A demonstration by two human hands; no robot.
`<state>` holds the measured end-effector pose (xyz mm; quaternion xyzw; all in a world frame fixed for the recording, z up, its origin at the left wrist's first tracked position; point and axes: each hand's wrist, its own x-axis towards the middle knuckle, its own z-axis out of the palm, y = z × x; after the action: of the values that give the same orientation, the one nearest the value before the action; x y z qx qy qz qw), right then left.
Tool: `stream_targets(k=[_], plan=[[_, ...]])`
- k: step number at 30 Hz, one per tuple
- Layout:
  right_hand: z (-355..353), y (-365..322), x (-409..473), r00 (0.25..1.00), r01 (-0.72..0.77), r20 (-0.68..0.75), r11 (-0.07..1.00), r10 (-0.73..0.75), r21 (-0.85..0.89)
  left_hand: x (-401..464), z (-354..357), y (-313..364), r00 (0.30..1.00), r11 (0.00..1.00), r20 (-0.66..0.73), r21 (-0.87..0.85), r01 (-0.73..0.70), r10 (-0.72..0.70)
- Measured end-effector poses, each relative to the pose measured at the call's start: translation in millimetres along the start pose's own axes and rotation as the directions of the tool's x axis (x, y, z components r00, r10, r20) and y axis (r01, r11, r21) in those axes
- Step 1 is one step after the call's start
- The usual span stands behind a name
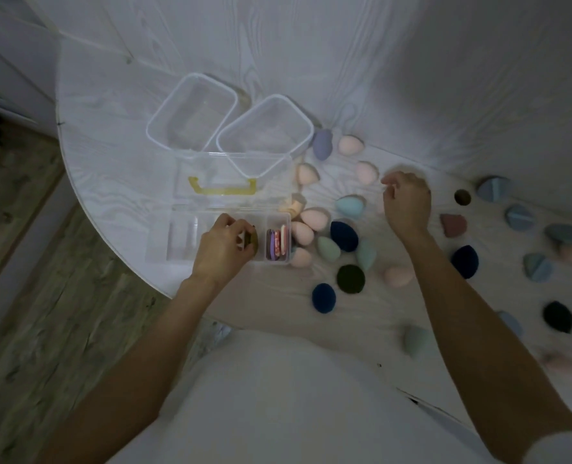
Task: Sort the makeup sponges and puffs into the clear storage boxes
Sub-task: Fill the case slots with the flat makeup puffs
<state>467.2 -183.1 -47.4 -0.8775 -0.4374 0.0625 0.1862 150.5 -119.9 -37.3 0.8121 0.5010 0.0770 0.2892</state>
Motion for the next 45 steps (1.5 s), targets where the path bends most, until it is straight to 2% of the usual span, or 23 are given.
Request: stream_targets(k=[3, 5, 7, 9, 13, 18, 20, 23, 26, 28, 31, 35, 41, 45], plan=[[-1.3, 25.5, 4.2, 0.982, -0.187, -0.024, 0.982, 0.186, -0.036, 0.9, 1.2, 4.5, 1.0, 1.0, -0.001, 0.019, 0.0, 0.0], [1.4, 32.5, 9.8, 0.953, -0.297, 0.051, 0.953, 0.3, -0.054, 0.7, -1.2, 1.8, 1.0, 1.0, -0.006, 0.018, 0.003, -0.003], [2.6, 41.2, 12.1, 0.921, -0.353, 0.142, 0.931, 0.364, -0.095, -0.7, -1.0, 3.3, 1.0, 1.0, -0.005, 0.025, 0.004, -0.004], [7.6, 47.6, 13.6, 0.913, -0.372, 0.154, 0.926, 0.378, -0.064, -1.8, -2.0, 5.0, 1.0, 0.999, -0.009, 0.032, 0.003, -0.002], [5.3, 51.1, 9.2, 0.93, -0.364, 0.125, 0.91, 0.344, 0.198, -2.1, -3.1, 7.5, 1.0, 0.999, 0.0, 0.041, -0.004, 0.004], [-20.3, -0.2, -36.6, 0.964, -0.132, -0.152, 0.887, 0.219, 0.442, -3.5, -4.4, 9.0, 1.0, 0.999, 0.018, 0.042, 0.005, -0.005], [-26.6, -38.7, -66.4, 0.984, -0.066, -0.108, 0.845, 0.144, 0.53, -4.5, -5.5, 9.2, 1.0, 0.999, 0.03, 0.046, 0.007, -0.008], [-22.8, -93.9, -104.6, 0.997, -0.017, 0.064, 0.764, -0.032, 0.645, -6.4, -8.2, 8.8, 0.999, 1.0, 0.043, 0.022, 0.005, -0.005], [-6.9, -130.6, -124.1, 0.95, 0.075, 0.207, 0.815, -0.233, 0.575, -6.3, -10.7, 7.2, 0.998, 0.999, 0.061, 0.034, -0.008, 0.005], [1.5, -142.4, -127.2, 0.917, 0.159, 0.246, 0.852, -0.315, 0.498, -4.9, -11.7, 6.1, 0.997, 0.998, 0.077, 0.055, -0.021, 0.016], [5.7, -151.5, -124.0, 0.882, 0.285, 0.265, 0.89, -0.389, 0.355, -3.5, -11.2, 3.8, 0.996, 0.997, 0.088, 0.07, -0.023, 0.017], [3.8, -165.5, -113.2, 0.82, 0.446, 0.374, 0.893, -0.434, 0.057, -1.0, -9.1, 0.8, 0.996, 0.996, 0.088, 0.083, -0.019, 0.011], [4.7, -174.7, -111.7, 0.828, 0.45, 0.369, 0.893, -0.421, 0.008, 1.8, -8.6, -2.3, 0.996, 0.997, 0.085, 0.076, -0.032, 0.025], [16.9, -171.5, -113.4, 0.819, 0.41, 0.416, 0.91, -0.394, 0.056, 2.5, -9.4, -4.0, 0.996, 0.997, 0.086, 0.066, -0.038, 0.032]])
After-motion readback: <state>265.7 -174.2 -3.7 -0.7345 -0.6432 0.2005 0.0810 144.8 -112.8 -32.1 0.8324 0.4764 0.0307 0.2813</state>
